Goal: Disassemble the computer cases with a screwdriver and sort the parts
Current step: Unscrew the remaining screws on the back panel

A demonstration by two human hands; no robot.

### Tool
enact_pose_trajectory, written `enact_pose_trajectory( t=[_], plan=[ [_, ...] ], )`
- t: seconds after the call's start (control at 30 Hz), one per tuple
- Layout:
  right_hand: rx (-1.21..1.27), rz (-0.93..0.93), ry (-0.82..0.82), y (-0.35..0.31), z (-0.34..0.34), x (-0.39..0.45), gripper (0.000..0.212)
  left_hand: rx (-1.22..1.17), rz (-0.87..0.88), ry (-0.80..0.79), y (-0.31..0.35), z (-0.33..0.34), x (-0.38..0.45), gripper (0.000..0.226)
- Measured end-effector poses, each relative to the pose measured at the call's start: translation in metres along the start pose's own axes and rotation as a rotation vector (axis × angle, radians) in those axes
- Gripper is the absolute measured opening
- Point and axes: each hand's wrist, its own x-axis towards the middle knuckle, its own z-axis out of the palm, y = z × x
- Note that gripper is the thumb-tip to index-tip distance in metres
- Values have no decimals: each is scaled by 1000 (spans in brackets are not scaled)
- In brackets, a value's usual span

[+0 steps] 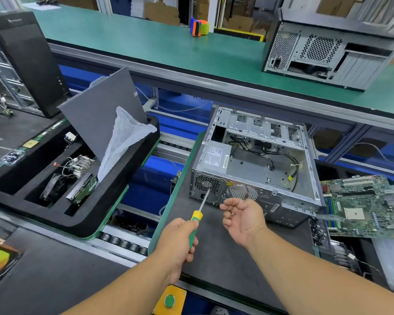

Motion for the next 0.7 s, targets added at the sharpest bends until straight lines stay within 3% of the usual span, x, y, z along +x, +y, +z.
enact_pose_trajectory(
  t=[0.13, 0.27, 0.7],
  plan=[
    [-225, 53, 61, 6, 9, 13, 22, 13, -33, 33, -8, -2, 5, 22],
    [-496, 132, 4, 33, 33, 23, 11, 28, -54, 65, -15, -3, 11, 14],
    [-505, 130, -39, 59, 58, 52, 4, 93, -86, 144, -23, -13, 32, 8]
  ],
)
